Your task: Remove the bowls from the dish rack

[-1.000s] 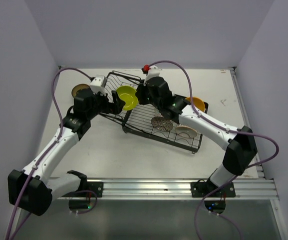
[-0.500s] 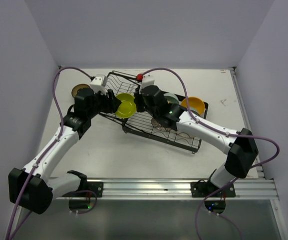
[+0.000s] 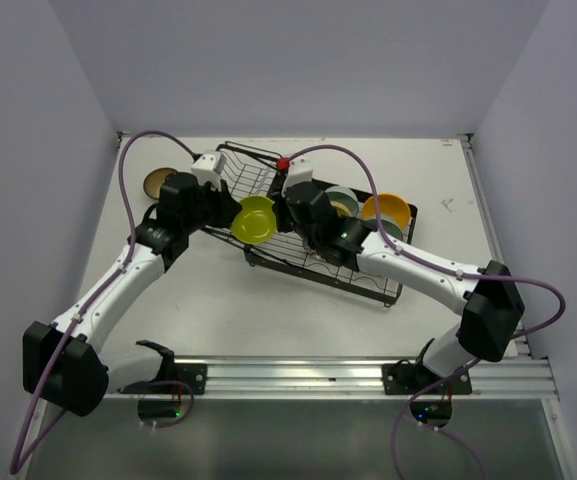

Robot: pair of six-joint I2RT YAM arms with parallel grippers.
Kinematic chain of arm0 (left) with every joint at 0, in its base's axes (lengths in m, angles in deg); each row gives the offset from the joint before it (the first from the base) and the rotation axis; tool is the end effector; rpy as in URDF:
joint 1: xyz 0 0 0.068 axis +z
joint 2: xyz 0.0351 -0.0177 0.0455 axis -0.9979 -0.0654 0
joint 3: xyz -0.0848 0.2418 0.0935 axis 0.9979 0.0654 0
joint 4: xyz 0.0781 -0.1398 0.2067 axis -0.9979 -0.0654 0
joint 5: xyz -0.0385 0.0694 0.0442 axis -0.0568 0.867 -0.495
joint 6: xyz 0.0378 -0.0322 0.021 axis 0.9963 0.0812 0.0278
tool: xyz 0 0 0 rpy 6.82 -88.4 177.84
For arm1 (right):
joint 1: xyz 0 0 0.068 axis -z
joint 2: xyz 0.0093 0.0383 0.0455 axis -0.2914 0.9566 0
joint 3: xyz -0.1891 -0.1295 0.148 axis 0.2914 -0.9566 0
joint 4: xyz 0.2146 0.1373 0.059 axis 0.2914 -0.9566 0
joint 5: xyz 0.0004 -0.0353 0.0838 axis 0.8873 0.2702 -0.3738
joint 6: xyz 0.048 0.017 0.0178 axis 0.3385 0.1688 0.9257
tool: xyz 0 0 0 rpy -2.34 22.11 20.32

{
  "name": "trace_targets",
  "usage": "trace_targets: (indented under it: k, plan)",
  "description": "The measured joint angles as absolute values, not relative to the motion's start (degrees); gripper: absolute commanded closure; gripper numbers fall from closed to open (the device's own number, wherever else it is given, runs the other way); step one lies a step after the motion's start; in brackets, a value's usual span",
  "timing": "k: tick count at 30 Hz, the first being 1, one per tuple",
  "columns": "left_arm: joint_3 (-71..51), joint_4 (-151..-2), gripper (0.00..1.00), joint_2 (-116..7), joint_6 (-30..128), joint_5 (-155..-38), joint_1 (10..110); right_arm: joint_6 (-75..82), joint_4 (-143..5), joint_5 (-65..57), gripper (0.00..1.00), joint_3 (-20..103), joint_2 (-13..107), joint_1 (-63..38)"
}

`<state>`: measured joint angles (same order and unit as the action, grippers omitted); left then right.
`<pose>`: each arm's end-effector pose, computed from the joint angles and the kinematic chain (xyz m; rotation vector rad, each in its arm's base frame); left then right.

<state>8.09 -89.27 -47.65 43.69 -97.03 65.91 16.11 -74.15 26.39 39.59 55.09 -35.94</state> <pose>0.2547 -0.1003 0.3091 0.1636 2.0470 -0.5644 0.2329 0.2850 0.3294 -0.3048 1.9198 0.4569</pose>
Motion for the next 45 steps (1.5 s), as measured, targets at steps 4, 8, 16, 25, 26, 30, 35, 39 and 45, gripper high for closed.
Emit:
trace_targets:
  k: [4, 8, 16, 25, 26, 30, 35, 39, 45]
  plan:
    - [7.5, -89.3, 1.00, -48.0, 43.7, -97.6, 65.8, 16.1, -73.8, 26.7, 0.90, 39.0, 54.1, -35.9]
    - [7.3, -89.9, 1.00, -48.6, 43.8, -96.7, 65.9, 16.7, -73.8, 26.9, 0.50, 39.0, 53.4, -35.9]
    - [7.1, -90.8, 1.00, -49.5, 43.6, -89.2, 66.2, 17.2, -72.8, 27.9, 0.33, 38.1, 49.8, -36.1]
    - [7.1, -91.2, 1.00, -48.4, 43.6, -82.7, 67.7, 18.3, -72.4, 28.2, 0.26, 32.0, 44.0, -36.1]
    - [7.1, -91.5, 1.00, -48.0, 43.6, -82.1, 68.4, 18.4, -72.4, 28.2, 0.26, 30.8, 42.5, -36.1]
    - [7.1, -91.9, 1.00, -46.7, 42.0, -82.5, 74.9, 18.4, -72.6, 28.7, 0.24, 25.6, 35.1, -36.1]
    - [3.8, -93.6, 1.00, -50.1, 38.7, -83.5, 87.8, 18.7, -74.2, 30.1, 0.23, 17.8, 23.7, -36.1]
    - [-1.0, -94.4, 1.00, -55.3, 36.5, -84.0, 93.4, 18.7, -74.5, 31.3, 0.19, 12.8, 16.1, -36.1]
    - [-7.6, -95.5, 1.00, -64.5, 33.7, -84.5, 98.4, 17.0, -75.7, 34.0, 0.13, 7.2, 10.7, -36.1]
